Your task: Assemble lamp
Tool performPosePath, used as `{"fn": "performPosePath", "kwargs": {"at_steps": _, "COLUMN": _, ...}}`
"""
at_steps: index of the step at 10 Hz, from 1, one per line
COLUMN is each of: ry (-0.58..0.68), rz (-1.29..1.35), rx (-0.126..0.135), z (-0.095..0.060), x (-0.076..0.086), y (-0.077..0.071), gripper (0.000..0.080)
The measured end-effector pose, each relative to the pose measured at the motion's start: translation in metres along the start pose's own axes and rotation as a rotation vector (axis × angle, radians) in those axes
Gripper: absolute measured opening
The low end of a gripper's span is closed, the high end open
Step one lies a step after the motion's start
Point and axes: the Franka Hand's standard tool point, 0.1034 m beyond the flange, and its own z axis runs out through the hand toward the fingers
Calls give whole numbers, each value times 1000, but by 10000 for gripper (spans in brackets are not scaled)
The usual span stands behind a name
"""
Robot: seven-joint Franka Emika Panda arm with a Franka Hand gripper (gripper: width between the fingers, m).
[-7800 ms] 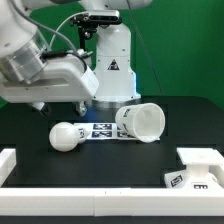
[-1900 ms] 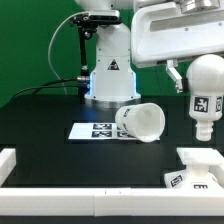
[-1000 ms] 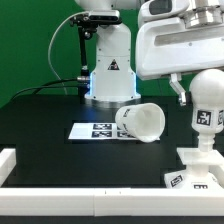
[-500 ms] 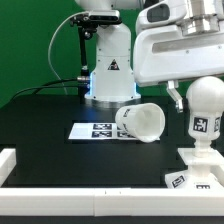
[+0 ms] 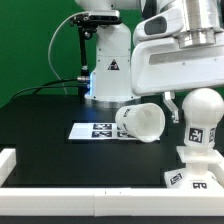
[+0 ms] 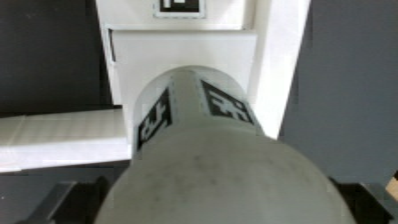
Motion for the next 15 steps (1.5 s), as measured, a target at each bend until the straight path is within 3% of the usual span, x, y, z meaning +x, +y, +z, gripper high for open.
{"fn": "performPosePath", "kwargs": {"at_steps": 2, "ry": 13, "rz": -2, "rx": 0, "z": 2, "x": 2, "y": 0, "gripper": 574}}
{"fn": "performPosePath", "kwargs": {"at_steps": 6, "ry": 9, "rz": -3, "rx": 0, "z": 2, "x": 1, "y": 0, "gripper": 696}}
{"fn": "performPosePath", "kwargs": {"at_steps": 9, "ry": -115, "rz": -9, "rx": -3, "z": -13, "x": 8, "y": -3, "gripper": 698}}
{"fn": "performPosePath", "kwargs": {"at_steps": 10, "ry": -219, "rz": -1, "rx": -2, "z": -14, "x": 6, "y": -2, "gripper": 698}}
{"fn": "performPosePath", "kwargs": {"at_steps": 15, "ry": -481, "rz": 22, "rx": -4, "z": -6, "x": 6, "y": 10, "gripper": 698}}
